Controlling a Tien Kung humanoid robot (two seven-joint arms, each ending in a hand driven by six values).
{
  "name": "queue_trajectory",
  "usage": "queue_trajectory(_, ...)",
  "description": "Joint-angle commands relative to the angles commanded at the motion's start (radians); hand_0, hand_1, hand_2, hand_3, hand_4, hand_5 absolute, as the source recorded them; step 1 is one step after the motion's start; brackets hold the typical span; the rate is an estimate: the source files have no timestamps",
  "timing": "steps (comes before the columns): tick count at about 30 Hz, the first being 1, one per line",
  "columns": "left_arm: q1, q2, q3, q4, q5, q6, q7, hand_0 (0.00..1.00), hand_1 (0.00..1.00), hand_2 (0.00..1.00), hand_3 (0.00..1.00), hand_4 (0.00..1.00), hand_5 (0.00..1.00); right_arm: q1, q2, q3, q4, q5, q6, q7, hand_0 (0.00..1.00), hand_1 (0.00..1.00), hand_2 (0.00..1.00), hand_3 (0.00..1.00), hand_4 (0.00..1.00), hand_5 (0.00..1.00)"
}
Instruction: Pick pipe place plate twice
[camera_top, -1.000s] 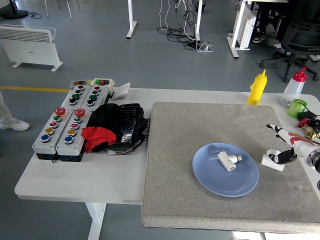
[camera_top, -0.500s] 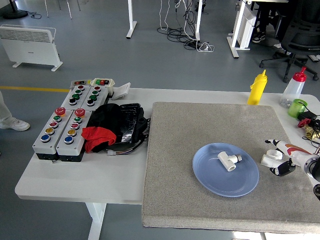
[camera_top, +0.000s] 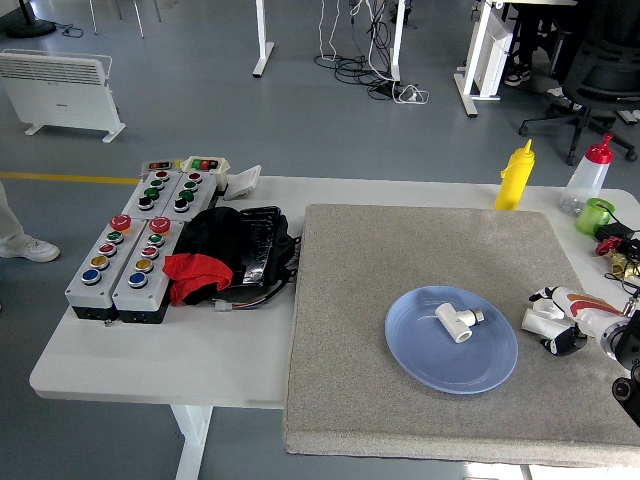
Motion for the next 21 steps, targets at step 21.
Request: queue_trajectory(21, -0.013, 0.002, 0.012, 0.005, -0.023, -0.004, -0.011, 0.739, 0.715, 0.766, 0.79, 0.415, 0.998, -0.007, -0.042, 0.058, 0.155, 0.041, -0.077, 0.019, 0.36, 0.483, 0.564, 0.624, 0.413, 0.052)
